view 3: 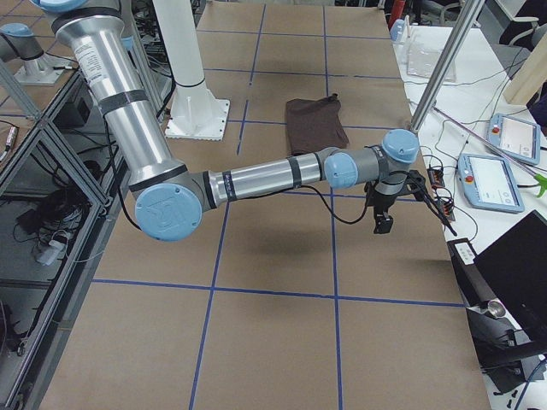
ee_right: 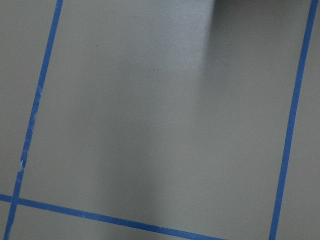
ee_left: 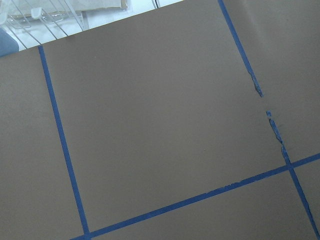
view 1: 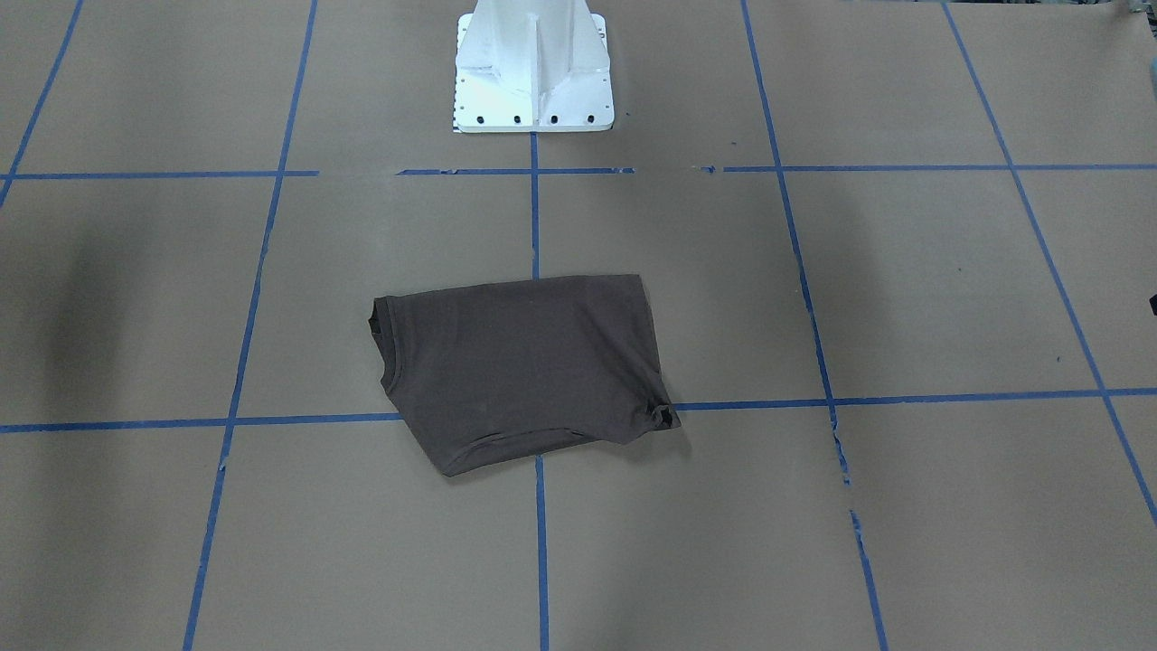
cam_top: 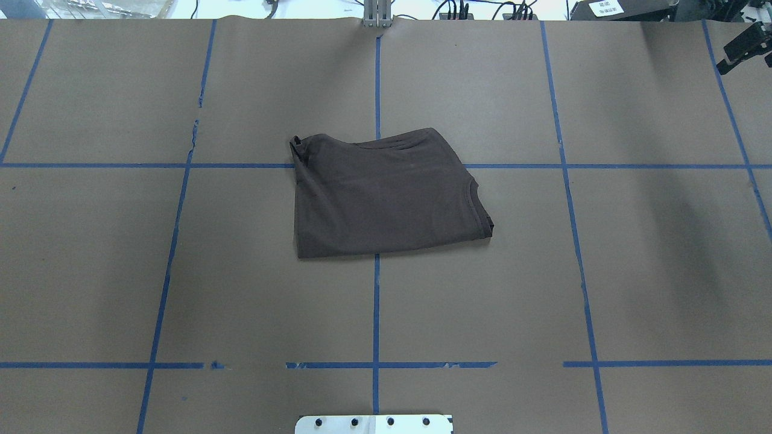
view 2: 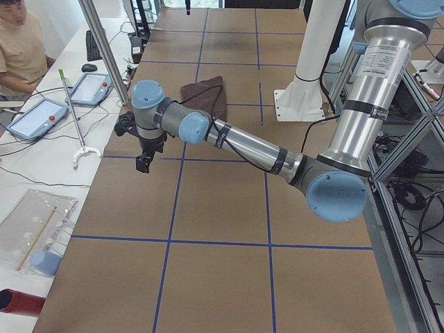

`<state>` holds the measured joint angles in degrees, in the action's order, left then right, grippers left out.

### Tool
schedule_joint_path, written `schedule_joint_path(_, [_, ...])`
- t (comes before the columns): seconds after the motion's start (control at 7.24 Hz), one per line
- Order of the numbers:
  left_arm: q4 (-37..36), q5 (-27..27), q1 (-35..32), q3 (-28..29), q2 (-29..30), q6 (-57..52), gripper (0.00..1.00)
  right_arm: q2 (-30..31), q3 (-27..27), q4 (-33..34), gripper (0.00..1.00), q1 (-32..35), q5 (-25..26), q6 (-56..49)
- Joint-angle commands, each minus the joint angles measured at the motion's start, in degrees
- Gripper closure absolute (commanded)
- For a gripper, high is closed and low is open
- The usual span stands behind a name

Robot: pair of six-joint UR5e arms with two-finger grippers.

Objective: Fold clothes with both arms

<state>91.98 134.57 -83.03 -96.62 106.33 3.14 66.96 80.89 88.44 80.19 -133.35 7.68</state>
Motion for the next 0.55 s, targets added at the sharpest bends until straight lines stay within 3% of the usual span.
schedule_joint_path(0.0, [0.2, -0.1, 0.1, -0.1, 0.3, 0.0, 0.0, -0.2, 0.0, 0.0, 0.0, -0.2, 0.0, 0.2])
schedule_joint_path(0.41, [0.2, -0.1, 1.3, 0.0, 0.3, 0.1, 0.0, -0.3, 0.1, 0.0, 0.0, -0.2, -0.2, 0.3])
